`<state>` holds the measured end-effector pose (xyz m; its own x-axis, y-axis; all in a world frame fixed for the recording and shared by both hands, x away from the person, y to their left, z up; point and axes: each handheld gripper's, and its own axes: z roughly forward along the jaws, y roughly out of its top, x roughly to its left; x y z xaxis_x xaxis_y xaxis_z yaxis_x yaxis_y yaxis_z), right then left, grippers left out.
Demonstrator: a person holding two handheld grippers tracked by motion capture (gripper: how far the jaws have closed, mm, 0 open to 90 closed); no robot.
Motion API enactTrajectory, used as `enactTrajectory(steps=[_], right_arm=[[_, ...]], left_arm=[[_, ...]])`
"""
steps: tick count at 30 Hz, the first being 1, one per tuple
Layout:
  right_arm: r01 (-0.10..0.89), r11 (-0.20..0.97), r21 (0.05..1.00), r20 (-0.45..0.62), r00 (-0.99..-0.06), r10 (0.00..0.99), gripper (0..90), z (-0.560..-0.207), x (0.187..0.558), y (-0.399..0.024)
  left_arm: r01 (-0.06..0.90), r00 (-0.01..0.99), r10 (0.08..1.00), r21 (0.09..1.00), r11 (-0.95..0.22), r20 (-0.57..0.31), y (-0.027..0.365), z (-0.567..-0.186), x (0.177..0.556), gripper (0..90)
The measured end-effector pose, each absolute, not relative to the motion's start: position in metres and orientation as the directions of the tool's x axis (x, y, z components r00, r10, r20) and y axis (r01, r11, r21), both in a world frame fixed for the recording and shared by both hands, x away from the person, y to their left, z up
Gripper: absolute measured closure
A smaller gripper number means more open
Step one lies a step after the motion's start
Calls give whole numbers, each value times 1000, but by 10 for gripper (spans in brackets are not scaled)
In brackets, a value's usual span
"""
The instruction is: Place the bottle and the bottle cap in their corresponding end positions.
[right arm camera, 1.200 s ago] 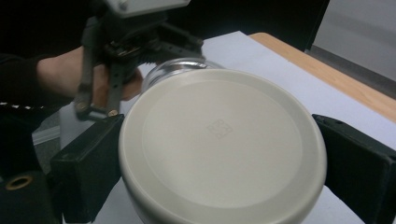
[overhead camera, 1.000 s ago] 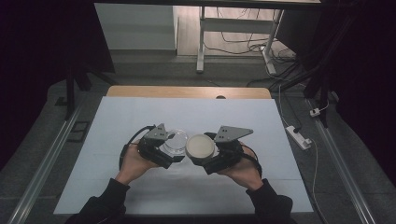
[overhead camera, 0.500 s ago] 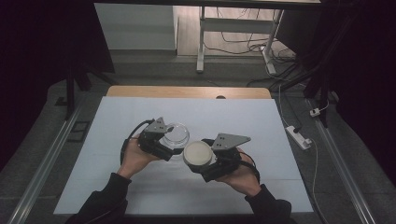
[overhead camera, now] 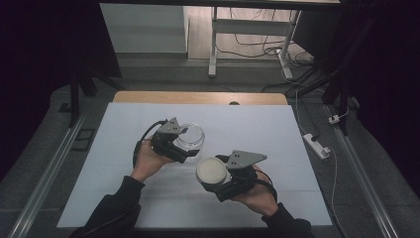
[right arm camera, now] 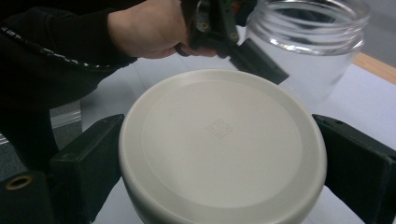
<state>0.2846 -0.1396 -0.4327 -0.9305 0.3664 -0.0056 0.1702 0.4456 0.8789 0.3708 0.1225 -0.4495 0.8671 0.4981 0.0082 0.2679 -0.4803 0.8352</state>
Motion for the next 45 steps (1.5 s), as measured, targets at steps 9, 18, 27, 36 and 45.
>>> enactTrajectory(steps=[9, 18, 27, 36, 45], right_arm=[[169, 458, 873, -4, -936, 353, 68, -444, 279, -139], [166, 477, 863, -4, -942, 335, 68, -457, 276, -133], [164, 496, 852, -11, -944, 331, 68, -476, 274, -125], [169, 505, 846, -19, -939, 344, 68, -490, 276, -121], [174, 518, 837, -20, -937, 347, 68, -501, 281, -115]], left_arm=[[265, 868, 497, 847, -461, -1, 118, -452, 382, 71], [258, 863, 506, 848, -463, 14, 115, -452, 392, 71], [266, 854, 520, 843, -467, 18, 110, -459, 401, 71], [272, 847, 530, 837, -474, 25, 101, -469, 410, 71], [278, 841, 541, 835, -475, 28, 99, -477, 417, 72]])
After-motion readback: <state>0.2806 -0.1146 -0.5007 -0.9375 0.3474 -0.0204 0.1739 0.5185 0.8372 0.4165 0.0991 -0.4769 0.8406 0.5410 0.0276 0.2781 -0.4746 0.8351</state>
